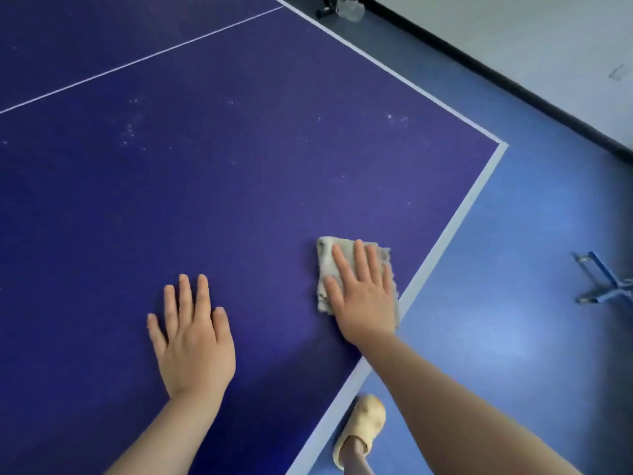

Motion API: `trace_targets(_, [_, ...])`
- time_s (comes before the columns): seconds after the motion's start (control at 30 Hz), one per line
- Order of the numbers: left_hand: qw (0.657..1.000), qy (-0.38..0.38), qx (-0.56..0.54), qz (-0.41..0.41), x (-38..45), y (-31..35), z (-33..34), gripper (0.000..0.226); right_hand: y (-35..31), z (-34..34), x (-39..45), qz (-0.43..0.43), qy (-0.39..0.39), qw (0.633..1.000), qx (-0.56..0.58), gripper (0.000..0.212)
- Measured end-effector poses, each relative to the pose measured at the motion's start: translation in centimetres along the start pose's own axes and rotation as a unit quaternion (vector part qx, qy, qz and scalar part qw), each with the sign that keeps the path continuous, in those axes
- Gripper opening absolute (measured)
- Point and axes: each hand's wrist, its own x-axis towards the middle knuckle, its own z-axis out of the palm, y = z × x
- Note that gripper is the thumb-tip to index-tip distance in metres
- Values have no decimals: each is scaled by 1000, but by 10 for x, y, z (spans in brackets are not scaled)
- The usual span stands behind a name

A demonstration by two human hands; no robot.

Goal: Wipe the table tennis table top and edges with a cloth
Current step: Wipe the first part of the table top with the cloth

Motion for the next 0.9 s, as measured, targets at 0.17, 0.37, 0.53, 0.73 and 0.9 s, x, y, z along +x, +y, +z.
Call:
trace_targets(0.17, [1000, -12, 12, 21, -3, 44, 11, 57, 46, 5, -36, 157, 62, 984, 50, 67])
trace_targets(0.37, [997, -9, -19, -70, 3, 98, 23, 57, 16, 3, -20, -159, 13, 987, -4, 55])
trace_targets(0.53, [993, -3, -20, -113, 12, 148, 34, 58, 88, -26, 73, -55, -17, 998, -24, 71])
trace_targets(0.73, [994, -1, 40, -100, 20, 168, 48, 57, 117, -22, 26, -63, 25, 998, 14, 59])
trace_targets(0.9, [992, -9, 52, -115, 20, 172, 44, 57, 75, -23, 64, -285, -37, 958, -10, 60])
